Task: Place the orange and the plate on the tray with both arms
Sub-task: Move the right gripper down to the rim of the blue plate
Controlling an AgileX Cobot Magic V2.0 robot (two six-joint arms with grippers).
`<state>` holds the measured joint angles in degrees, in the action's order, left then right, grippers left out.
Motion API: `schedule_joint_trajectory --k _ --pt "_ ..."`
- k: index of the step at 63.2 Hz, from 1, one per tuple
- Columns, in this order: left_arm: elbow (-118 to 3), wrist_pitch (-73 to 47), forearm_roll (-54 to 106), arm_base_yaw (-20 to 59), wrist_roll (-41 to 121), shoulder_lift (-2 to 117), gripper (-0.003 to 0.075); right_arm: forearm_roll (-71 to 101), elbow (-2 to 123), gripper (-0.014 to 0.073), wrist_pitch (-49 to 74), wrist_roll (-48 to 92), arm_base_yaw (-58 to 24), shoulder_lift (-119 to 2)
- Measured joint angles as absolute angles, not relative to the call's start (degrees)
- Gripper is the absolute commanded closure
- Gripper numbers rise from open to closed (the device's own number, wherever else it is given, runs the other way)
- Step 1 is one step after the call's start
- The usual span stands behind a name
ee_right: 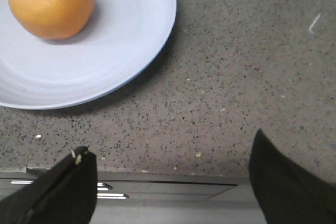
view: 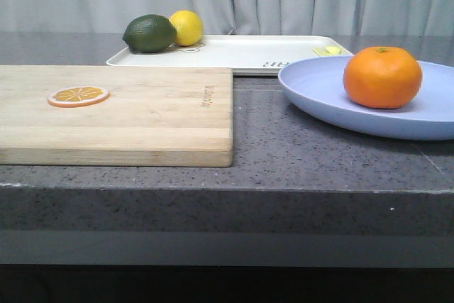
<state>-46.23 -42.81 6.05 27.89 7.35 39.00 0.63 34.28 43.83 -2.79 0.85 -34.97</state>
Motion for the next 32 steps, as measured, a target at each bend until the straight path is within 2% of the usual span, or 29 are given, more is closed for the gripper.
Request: schedule_joint_trajectory --k 19,32 --pt "-46.25 -42.18 6.05 27.89 7.35 39.00 0.0047 0.00 50.68 -0.0001 53.20 -2.90 1.84 -55.75" --pt "-46.25 -41.76 6.05 27.89 7.35 39.00 0.0047 3.07 57.65 -0.0001 56.17 1.80 10.28 -65.14"
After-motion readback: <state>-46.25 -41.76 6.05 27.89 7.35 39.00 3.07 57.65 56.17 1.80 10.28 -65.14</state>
